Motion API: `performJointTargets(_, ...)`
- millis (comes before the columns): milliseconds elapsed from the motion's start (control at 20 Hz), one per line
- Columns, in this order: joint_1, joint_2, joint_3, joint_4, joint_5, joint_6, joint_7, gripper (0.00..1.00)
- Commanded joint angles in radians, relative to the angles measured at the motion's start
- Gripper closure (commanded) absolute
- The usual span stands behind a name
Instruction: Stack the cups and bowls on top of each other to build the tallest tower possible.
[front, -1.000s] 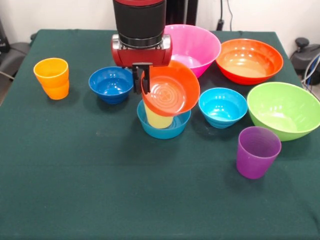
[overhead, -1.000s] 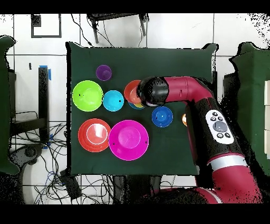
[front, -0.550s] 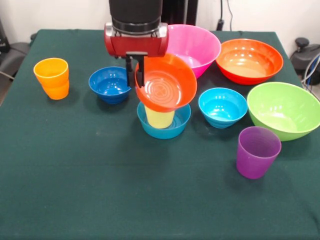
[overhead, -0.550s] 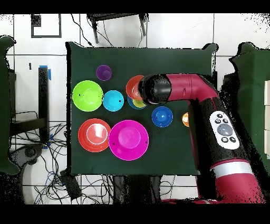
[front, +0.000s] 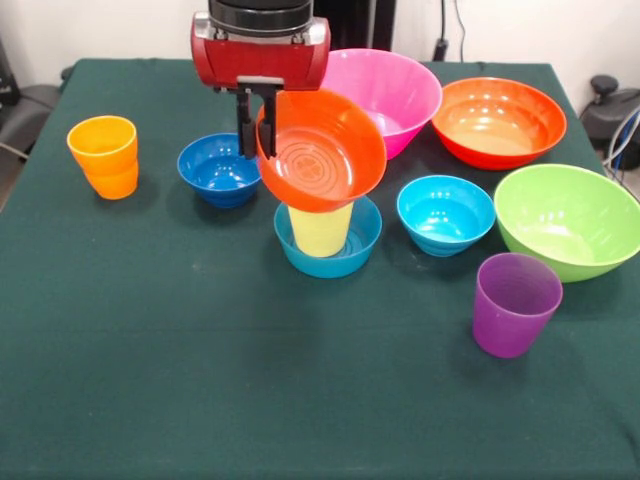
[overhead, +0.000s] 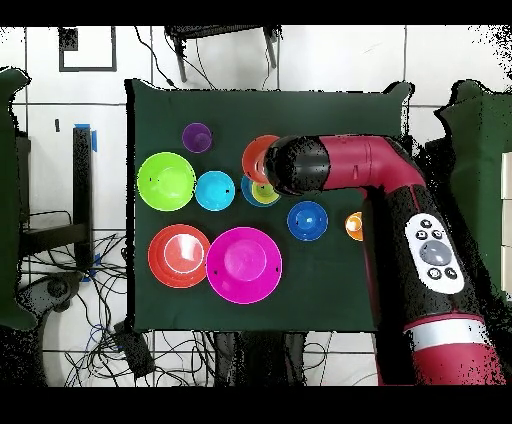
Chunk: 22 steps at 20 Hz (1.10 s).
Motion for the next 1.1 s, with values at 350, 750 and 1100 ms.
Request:
performJointTargets(350,0.018,0.008,-0.032,0.109,-0.009,-0.015,0.035,1.00)
performJointTargets(750,0.024,-0.004,-0.042,0.139,-0.015,-0.033,0.051,1.00)
performJointTargets(1100,0.028,0.006,-0.047,0.146,-0.025,-0.057,0.058,1.00)
